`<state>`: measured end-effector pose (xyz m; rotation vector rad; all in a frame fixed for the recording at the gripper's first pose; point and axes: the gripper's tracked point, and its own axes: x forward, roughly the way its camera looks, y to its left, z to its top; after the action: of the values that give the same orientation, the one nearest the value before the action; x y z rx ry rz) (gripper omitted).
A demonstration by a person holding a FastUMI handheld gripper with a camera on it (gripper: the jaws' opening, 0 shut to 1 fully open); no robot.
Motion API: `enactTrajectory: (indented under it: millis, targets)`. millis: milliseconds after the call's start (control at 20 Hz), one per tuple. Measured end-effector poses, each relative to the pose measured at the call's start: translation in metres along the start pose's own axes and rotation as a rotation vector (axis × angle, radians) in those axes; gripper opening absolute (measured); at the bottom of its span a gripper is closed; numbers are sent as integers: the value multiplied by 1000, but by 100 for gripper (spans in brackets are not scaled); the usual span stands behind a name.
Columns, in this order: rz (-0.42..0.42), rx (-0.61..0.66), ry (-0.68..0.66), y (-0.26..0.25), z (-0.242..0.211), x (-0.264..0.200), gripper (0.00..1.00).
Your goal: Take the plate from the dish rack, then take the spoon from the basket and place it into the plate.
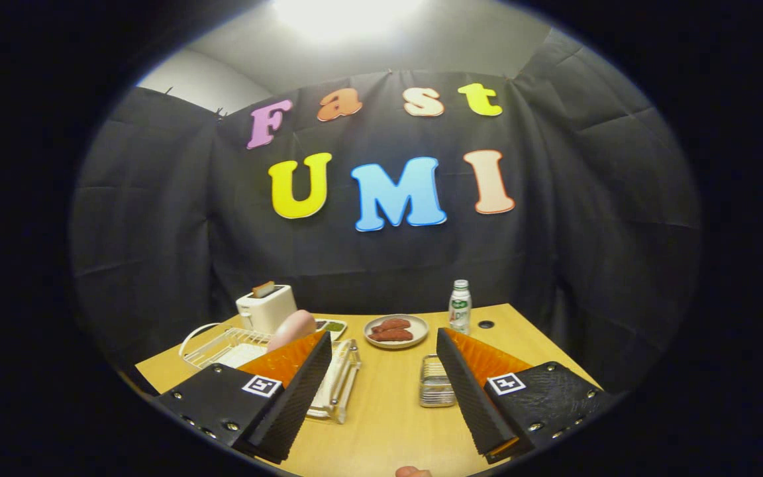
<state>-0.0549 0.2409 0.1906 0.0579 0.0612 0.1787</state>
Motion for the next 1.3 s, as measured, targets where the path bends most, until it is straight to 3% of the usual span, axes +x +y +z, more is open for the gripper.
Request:
enactTrajectory:
  millis: [400,1000,1300]
  targets:
    - [181,-9,194,94,-14,95,98]
    - [164,78,729,107,-108,200,99]
    - [167,1,914,111,-141,216,99]
